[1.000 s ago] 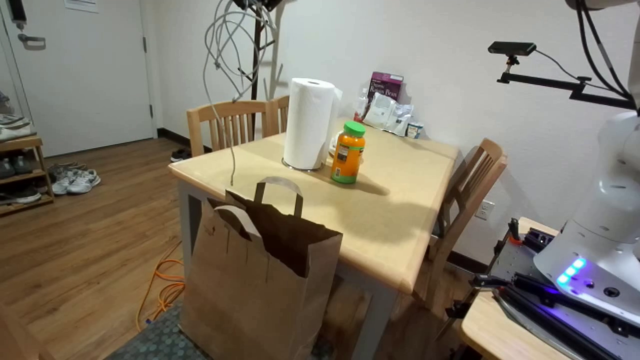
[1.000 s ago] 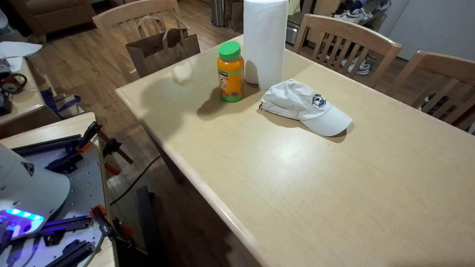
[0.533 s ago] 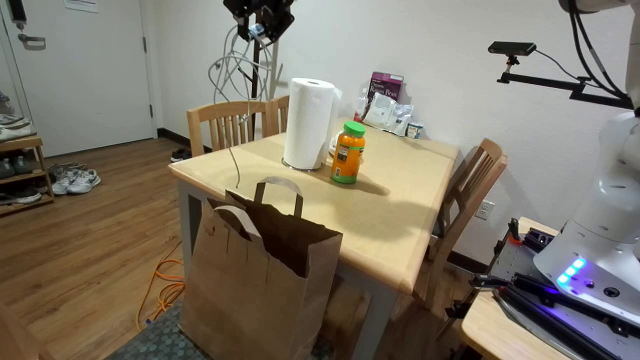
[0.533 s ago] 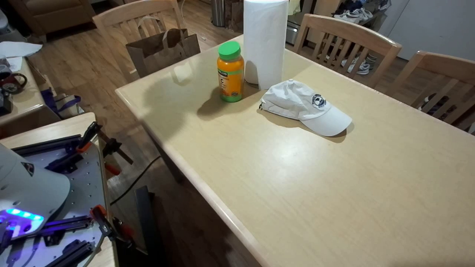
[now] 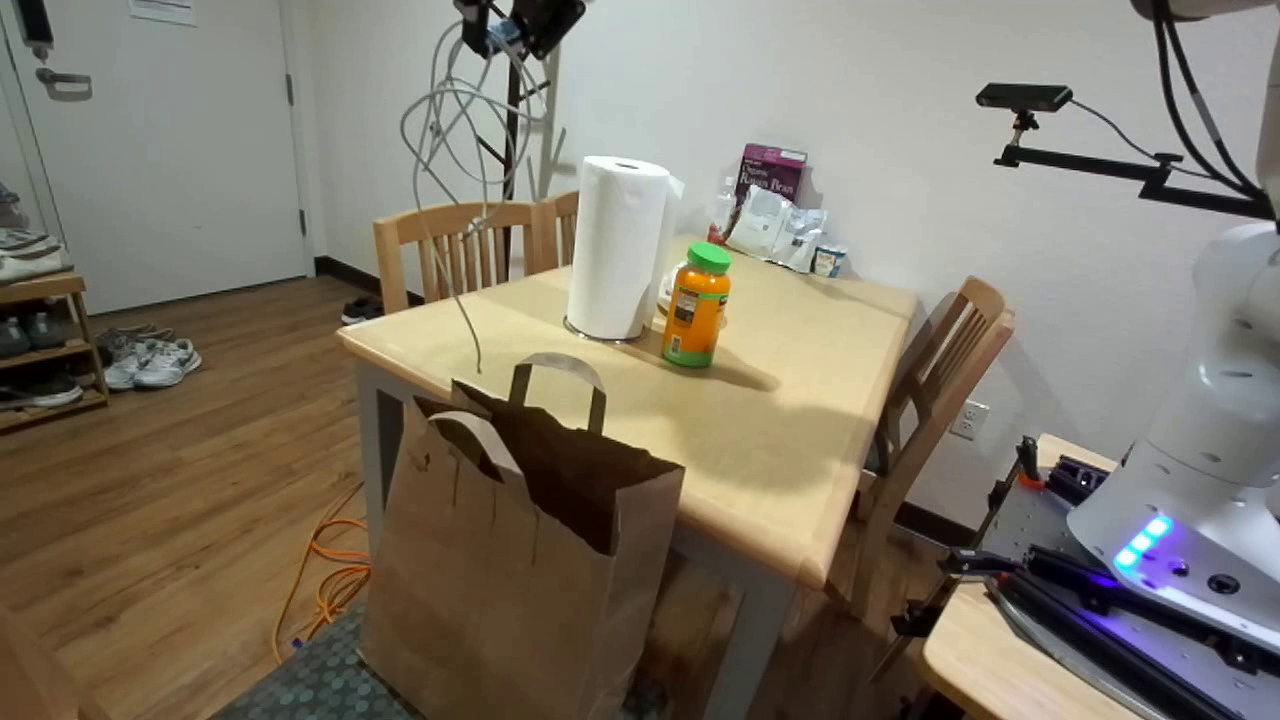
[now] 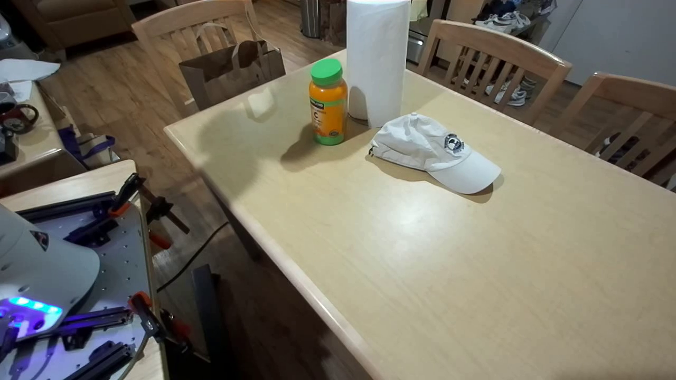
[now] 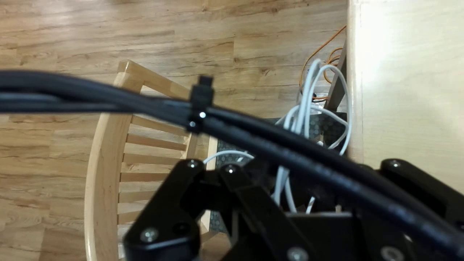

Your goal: Put the white cable in the brown paper bag

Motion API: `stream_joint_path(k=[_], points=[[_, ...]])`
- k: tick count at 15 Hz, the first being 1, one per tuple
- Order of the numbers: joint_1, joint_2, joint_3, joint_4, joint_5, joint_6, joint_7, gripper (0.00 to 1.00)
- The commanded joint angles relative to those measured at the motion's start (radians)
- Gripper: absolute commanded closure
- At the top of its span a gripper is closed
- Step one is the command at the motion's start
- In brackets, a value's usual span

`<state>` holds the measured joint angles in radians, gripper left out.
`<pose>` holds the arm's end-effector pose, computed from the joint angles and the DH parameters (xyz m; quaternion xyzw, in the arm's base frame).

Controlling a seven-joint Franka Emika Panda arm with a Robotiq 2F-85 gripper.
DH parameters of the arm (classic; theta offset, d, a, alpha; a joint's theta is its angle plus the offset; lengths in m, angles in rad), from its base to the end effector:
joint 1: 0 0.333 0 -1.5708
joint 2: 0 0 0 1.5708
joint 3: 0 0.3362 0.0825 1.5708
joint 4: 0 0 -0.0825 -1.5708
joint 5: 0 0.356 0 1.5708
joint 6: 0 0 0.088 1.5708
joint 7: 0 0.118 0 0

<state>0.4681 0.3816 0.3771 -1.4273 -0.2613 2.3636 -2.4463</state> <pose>0.5044 0.4848 0.5714 -0.1028 0.9512 0.1619 0.2417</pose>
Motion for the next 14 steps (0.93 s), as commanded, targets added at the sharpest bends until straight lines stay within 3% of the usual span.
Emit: stream_joint_path(k=[1,7,14], points=[[0.057,-0.046,-0.013,-0.012,-0.092,-0.016,0.065,0.96],[0.096,-0.135,-0.039,-0.114,-0.176,0.015,0.228,0.96],[0.015,-0.221,-0.026,-0.277,-0.113,0.017,0.335,0.96]])
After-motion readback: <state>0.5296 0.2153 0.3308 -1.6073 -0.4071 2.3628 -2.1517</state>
